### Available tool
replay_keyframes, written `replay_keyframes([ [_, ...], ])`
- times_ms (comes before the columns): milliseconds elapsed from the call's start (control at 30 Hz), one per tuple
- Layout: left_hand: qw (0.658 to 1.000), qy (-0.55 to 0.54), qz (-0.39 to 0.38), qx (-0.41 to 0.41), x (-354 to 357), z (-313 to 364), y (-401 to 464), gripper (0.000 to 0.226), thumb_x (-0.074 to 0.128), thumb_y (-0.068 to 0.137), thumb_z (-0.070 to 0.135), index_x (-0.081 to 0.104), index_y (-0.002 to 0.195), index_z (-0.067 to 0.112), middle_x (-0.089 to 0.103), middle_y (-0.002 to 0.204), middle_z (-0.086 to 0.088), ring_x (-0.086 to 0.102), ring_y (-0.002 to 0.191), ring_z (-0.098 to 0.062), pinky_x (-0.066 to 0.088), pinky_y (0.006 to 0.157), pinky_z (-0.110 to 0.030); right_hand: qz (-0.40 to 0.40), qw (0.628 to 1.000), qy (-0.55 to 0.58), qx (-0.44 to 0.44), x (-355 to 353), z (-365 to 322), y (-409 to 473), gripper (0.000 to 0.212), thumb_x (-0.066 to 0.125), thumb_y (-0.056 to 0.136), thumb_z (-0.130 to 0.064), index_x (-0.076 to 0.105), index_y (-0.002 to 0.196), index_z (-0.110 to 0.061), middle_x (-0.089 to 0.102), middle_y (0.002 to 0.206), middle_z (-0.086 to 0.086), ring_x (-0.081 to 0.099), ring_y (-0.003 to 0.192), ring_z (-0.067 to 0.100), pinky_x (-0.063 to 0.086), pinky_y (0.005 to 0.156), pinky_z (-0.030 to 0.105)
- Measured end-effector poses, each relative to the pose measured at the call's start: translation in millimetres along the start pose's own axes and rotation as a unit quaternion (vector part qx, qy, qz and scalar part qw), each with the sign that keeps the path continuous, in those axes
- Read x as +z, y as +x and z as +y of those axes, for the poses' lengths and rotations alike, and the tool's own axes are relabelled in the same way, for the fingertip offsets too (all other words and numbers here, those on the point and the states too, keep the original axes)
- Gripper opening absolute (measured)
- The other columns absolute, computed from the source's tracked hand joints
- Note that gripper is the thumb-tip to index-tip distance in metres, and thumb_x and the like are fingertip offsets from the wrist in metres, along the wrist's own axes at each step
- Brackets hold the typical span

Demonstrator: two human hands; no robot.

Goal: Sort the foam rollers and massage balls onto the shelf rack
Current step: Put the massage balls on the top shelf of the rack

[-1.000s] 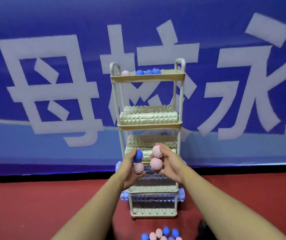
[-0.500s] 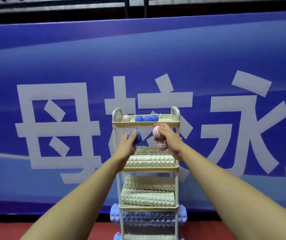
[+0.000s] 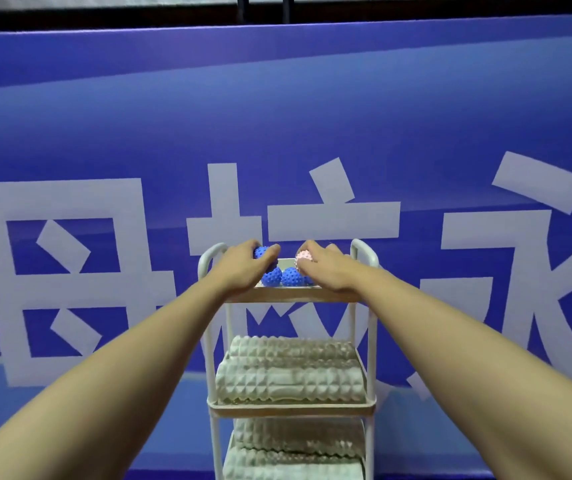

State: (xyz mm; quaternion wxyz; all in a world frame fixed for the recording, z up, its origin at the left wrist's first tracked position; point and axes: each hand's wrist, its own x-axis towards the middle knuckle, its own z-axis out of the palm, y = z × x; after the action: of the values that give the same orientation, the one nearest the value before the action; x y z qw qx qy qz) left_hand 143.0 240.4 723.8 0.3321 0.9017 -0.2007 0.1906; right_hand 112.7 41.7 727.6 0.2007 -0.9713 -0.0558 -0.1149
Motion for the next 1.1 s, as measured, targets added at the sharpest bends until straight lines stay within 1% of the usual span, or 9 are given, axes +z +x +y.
replay_keyframes([
  [100, 0.998, 0.005, -0.054, -0.017, 15, -13, 17, 0.048, 0.039, 0.1, 0.06, 0.06, 0.109, 0.018, 0.067, 0.094, 0.006, 0.062, 0.085, -0.01, 0.051, 0.075, -0.027, -0.033, 0.999, -0.006, -0.005, 11, 9, 14, 0.036, 0.036, 0.098, -0.044, 0.042, 0.131, -0.032, 0.05, 0.118, 0.01, 0.05, 0.104, 0.024, 0.044, 0.094, 0.045],
  [233, 0.994, 0.074, -0.079, -0.025, 30, -28, 30, 0.054, 0.036, 0.099, 0.065, 0.054, 0.121, 0.019, 0.066, 0.109, -0.004, 0.062, 0.089, -0.014, 0.051, 0.077, -0.03, -0.023, 1.0, 0.006, -0.014, 24, 17, 24, 0.027, 0.037, 0.093, -0.043, 0.044, 0.118, -0.039, 0.057, 0.116, 0.008, 0.052, 0.104, 0.023, 0.049, 0.093, 0.049],
  [333, 0.994, 0.073, -0.074, -0.021, 33, -29, 34, 0.049, 0.037, 0.101, 0.058, 0.05, 0.127, 0.018, 0.064, 0.112, -0.005, 0.059, 0.088, -0.013, 0.045, 0.069, -0.025, -0.021, 0.999, 0.013, -0.023, 24, 20, 27, 0.034, 0.041, 0.094, -0.036, 0.047, 0.127, -0.041, 0.058, 0.121, 0.006, 0.051, 0.111, 0.023, 0.047, 0.098, 0.049],
  [500, 0.991, 0.114, -0.069, -0.005, 35, -34, 36, 0.049, 0.037, 0.103, 0.049, 0.043, 0.144, 0.023, 0.056, 0.138, -0.01, 0.05, 0.125, -0.028, 0.045, 0.103, -0.044, 0.022, 0.999, -0.021, -0.024, 23, 25, 32, 0.054, 0.05, 0.092, -0.025, 0.044, 0.144, -0.038, 0.056, 0.137, 0.005, 0.047, 0.123, 0.029, 0.044, 0.101, 0.043],
  [667, 0.992, 0.115, -0.059, 0.006, 37, -34, 34, 0.046, 0.039, 0.103, 0.048, 0.047, 0.142, 0.027, 0.059, 0.139, -0.006, 0.057, 0.12, -0.023, 0.048, 0.091, -0.036, 0.038, 0.998, 0.051, -0.013, 20, 31, 32, 0.053, 0.051, 0.093, -0.01, 0.048, 0.142, -0.031, 0.054, 0.142, 0.001, 0.048, 0.126, 0.024, 0.05, 0.101, 0.042],
  [733, 0.991, 0.117, -0.062, 0.008, 38, -35, 34, 0.046, 0.039, 0.103, 0.05, 0.048, 0.142, 0.028, 0.059, 0.138, -0.004, 0.059, 0.116, -0.021, 0.05, 0.089, -0.034, 0.043, 0.996, 0.079, -0.007, 20, 33, 31, 0.051, 0.053, 0.094, -0.01, 0.049, 0.141, -0.029, 0.053, 0.142, 0.001, 0.052, 0.123, 0.022, 0.055, 0.096, 0.04],
  [867, 0.991, 0.122, -0.052, 0.009, 39, -37, 34, 0.049, 0.038, 0.1, 0.055, 0.049, 0.14, 0.03, 0.061, 0.136, -0.003, 0.06, 0.113, -0.02, 0.055, 0.092, -0.044, 0.057, 0.993, 0.103, -0.015, 21, 34, 29, 0.046, 0.054, 0.096, -0.013, 0.05, 0.139, -0.028, 0.053, 0.141, 0.0, 0.057, 0.117, 0.02, 0.058, 0.082, 0.03],
  [1000, 0.994, 0.11, -0.013, 0.02, 38, -34, 25, 0.049, 0.037, 0.099, 0.056, 0.051, 0.138, 0.03, 0.061, 0.136, 0.001, 0.062, 0.111, -0.018, 0.057, 0.09, -0.044, 0.099, 0.989, 0.111, -0.02, 22, 33, 27, 0.038, 0.049, 0.102, -0.021, 0.051, 0.139, -0.029, 0.055, 0.141, -0.003, 0.058, 0.117, 0.016, 0.051, 0.068, 0.02],
  [1100, 0.994, 0.098, 0.008, 0.037, 34, -30, 15, 0.048, 0.038, 0.101, 0.052, 0.049, 0.141, 0.026, 0.056, 0.143, 0.0, 0.057, 0.121, -0.019, 0.053, 0.097, -0.044, 0.112, 0.99, 0.077, -0.043, 23, 29, 20, 0.037, 0.049, 0.103, -0.031, 0.051, 0.139, -0.028, 0.057, 0.139, -0.002, 0.058, 0.119, 0.016, 0.047, 0.067, 0.018],
])
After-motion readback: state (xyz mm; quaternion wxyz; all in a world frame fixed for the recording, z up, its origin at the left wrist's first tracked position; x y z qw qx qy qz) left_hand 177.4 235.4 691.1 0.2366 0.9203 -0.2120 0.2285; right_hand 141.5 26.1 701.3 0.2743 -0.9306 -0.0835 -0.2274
